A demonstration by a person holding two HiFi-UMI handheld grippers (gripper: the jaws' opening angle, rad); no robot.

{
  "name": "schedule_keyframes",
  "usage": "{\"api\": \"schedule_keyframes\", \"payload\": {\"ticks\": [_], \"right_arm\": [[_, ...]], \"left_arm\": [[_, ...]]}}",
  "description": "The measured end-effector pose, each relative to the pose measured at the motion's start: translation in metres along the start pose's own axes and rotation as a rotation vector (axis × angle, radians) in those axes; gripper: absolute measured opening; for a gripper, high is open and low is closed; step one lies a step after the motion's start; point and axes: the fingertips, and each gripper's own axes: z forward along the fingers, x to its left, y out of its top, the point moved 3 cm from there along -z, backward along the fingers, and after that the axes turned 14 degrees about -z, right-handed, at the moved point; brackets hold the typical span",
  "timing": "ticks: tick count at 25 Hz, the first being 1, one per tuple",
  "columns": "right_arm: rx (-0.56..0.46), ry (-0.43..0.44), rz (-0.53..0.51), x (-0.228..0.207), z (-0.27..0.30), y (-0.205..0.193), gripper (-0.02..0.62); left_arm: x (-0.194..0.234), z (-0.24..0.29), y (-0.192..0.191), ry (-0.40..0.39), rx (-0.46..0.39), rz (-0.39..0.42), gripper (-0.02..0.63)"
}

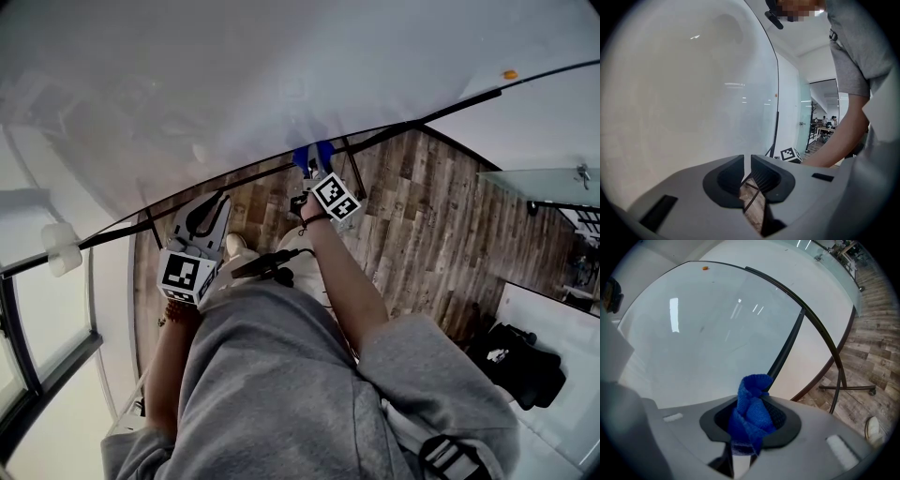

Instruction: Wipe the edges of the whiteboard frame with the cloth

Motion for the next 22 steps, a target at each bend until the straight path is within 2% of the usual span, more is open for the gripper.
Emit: {"api": "schedule_keyframes", "payload": {"ticks": [11, 22], "right_arm": [[0.04, 0.049, -0.006, 0.032, -0.002, -0.033, 0.104], [0.028, 0.033, 0.041, 0.052, -0.006, -0.057, 0.104]], "left_arm": [[0.008, -0.008, -0.003, -0.024, -0.004, 0.007, 0.052], [0.027, -0.033, -0.01, -0.009, -0.004, 0.003, 0.052]]}}
